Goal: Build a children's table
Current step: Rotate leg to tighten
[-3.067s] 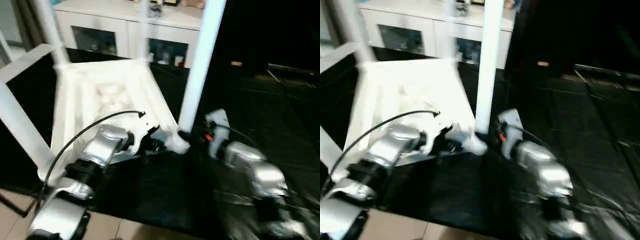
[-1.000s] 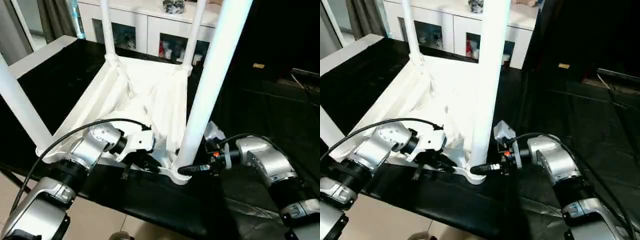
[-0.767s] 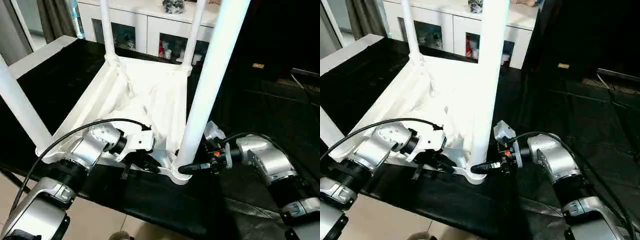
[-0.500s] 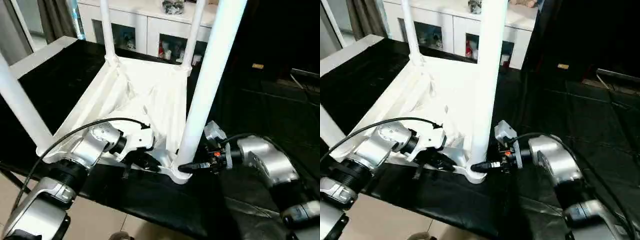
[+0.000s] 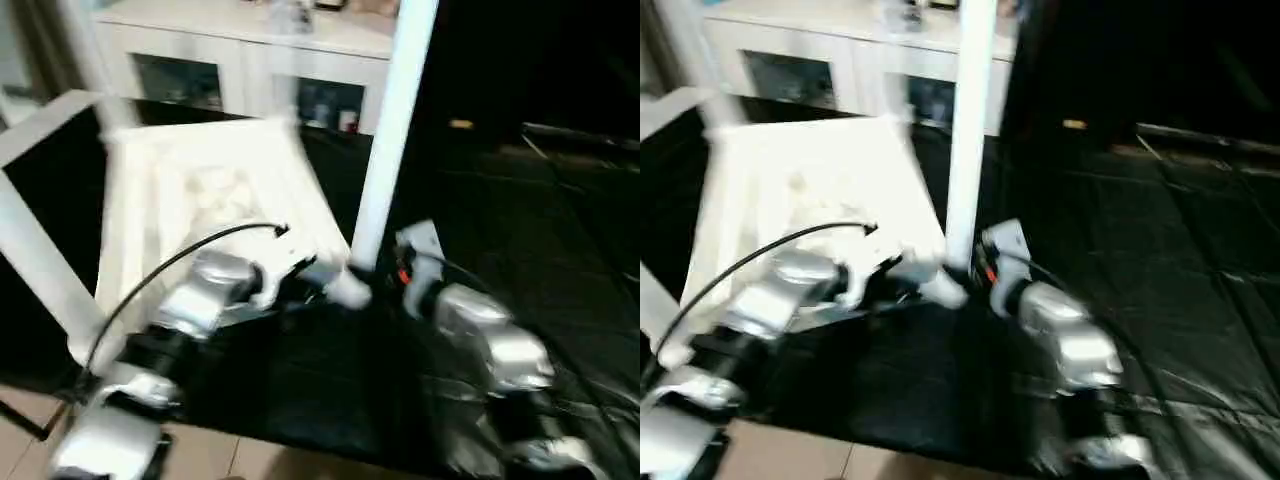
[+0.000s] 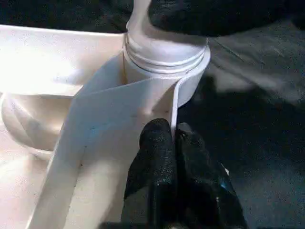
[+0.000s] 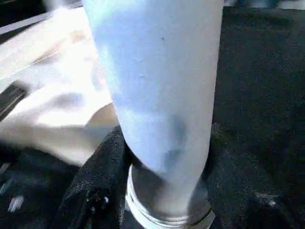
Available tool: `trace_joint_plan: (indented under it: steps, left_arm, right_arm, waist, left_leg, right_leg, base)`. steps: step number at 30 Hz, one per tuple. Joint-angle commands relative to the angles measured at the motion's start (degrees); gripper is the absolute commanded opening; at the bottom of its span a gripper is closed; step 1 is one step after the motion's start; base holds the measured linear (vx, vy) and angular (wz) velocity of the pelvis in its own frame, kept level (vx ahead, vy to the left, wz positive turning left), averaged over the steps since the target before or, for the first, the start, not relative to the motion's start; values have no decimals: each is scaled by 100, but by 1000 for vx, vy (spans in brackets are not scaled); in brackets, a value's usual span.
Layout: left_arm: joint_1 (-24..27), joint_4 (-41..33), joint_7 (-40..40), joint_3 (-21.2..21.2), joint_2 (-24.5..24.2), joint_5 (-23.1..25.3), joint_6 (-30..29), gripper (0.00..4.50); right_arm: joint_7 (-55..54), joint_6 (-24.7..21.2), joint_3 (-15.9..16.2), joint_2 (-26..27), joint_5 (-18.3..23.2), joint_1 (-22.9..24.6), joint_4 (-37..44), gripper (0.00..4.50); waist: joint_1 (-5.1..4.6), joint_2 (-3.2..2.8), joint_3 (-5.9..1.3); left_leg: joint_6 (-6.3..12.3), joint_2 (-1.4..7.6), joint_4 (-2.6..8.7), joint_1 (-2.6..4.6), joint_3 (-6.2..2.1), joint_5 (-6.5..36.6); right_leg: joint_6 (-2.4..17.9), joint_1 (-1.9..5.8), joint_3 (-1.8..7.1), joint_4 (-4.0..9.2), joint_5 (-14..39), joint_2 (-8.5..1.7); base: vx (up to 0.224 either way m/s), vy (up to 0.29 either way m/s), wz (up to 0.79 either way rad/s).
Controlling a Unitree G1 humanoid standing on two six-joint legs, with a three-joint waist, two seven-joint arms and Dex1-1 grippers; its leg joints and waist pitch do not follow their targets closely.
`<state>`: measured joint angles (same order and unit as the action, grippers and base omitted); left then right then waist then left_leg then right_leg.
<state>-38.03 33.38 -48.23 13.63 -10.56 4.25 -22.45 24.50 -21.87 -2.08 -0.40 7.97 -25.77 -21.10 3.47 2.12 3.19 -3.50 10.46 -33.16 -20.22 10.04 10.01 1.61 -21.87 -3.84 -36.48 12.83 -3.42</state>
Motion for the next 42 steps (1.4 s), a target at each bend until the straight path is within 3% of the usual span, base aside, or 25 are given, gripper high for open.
trace_joint_plan:
  steps: [1,4,6,7,11,15,20,21,26,33,35,36,41,42]
  left_arm:
    - [-333,-47,585,-162,435,-163,43,0]
    - [-453,73,1027,-268,546,-76,115,0]
    - [-461,73,1056,-273,550,-62,121,0]
    - [-448,51,954,-228,520,-51,114,0]
    - [-405,23,821,-195,484,-51,99,0]
    - [-370,68,676,-137,378,-50,156,0]
    - [-285,66,235,25,139,-56,255,0]
    - [-182,-41,-383,222,-123,-77,438,0]
    - [-71,-218,-1199,476,-440,-125,616,0]
    - [58,-384,-2522,904,-953,-191,1259,0]
    - [61,-372,-2668,968,-1029,-167,1428,0]
    - [55,-345,-2894,1061,-1137,-137,1610,0]
    - [70,-382,-3322,1213,-1296,-136,1880,0]
    - [70,-387,-3361,1225,-1307,-140,1903,0]
  right_arm:
    - [-214,-293,334,535,94,-19,-362,200]
    - [-486,-397,327,602,-71,-45,-350,200]
    - [-475,-347,336,589,-84,-10,-306,200]
    - [-453,-289,311,562,-47,51,-219,255]
    - [-429,-259,277,512,5,90,-167,289]
    - [-176,-163,300,316,22,194,10,322]
    - [534,-134,372,-205,153,408,442,360]
    - [1271,-39,414,-821,212,530,638,374]
    - [2421,160,479,-1577,345,617,718,426]
    - [4147,291,694,-2291,750,531,718,431]
    - [4342,380,778,-2372,767,516,720,431]
    - [4598,698,937,-2475,683,471,640,431]
    - [5244,784,1162,-2588,666,219,307,431]
    - [5307,779,1173,-2589,671,188,270,431]
  waist:
    - [48,-48,-373]
    - [64,-62,-387]
    - [82,-72,-389]
    - [91,-92,-383]
    - [78,-103,-352]
    - [64,-104,-339]
    - [64,-96,-347]
    - [75,-84,-352]
    - [153,-99,-357]
    - [330,-88,-354]
    - [356,-107,-352]
    - [383,-109,-361]
    - [463,-100,-364]
    - [461,-111,-366]
  left_leg:
    - [-38,267,367,-5,-137,851]
    - [147,260,349,-9,-119,501]
    - [229,266,343,-7,-116,439]
    - [251,270,349,-3,-116,477]
    - [145,286,381,12,-121,832]
    - [103,285,386,13,-119,967]
    - [247,281,363,-18,-119,785]
    - [247,274,359,-15,-122,746]
    - [430,293,317,-16,-95,636]
    - [462,330,317,12,-90,700]
    - [434,355,322,17,-89,707]
    - [410,356,312,23,-89,750]
    - [321,355,306,35,-79,807]
    - [317,355,308,8,-86,786]
  right_leg:
    - [1150,268,342,494,393,-512]
    - [1277,306,339,444,-324,-508]
    - [1308,322,339,439,-516,-525]
    - [1311,321,337,444,-495,-527]
    - [1250,317,337,509,101,-541]
    - [1193,312,344,543,342,-533]
    - [1236,333,348,514,1,-541]
    - [1236,355,336,514,13,-531]
    - [1365,343,339,484,-223,-537]
    - [1405,316,319,476,3,-544]
    - [1375,298,311,465,44,-537]
    - [1375,278,313,462,58,-555]
    - [1392,262,313,456,180,-553]
    - [1408,278,309,443,165,-553]
  base:
    - [0,0,0]
    - [0,0,0]
    - [0,0,0]
    - [0,0,0]
    - [0,0,0]
    - [0,0,0]
    - [0,0,0]
    - [0,0,0]
    - [0,0,0]
    - [0,0,0]
    - [0,0,0]
    - [0,0,0]
    - [0,0,0]
    - [0,0,0]
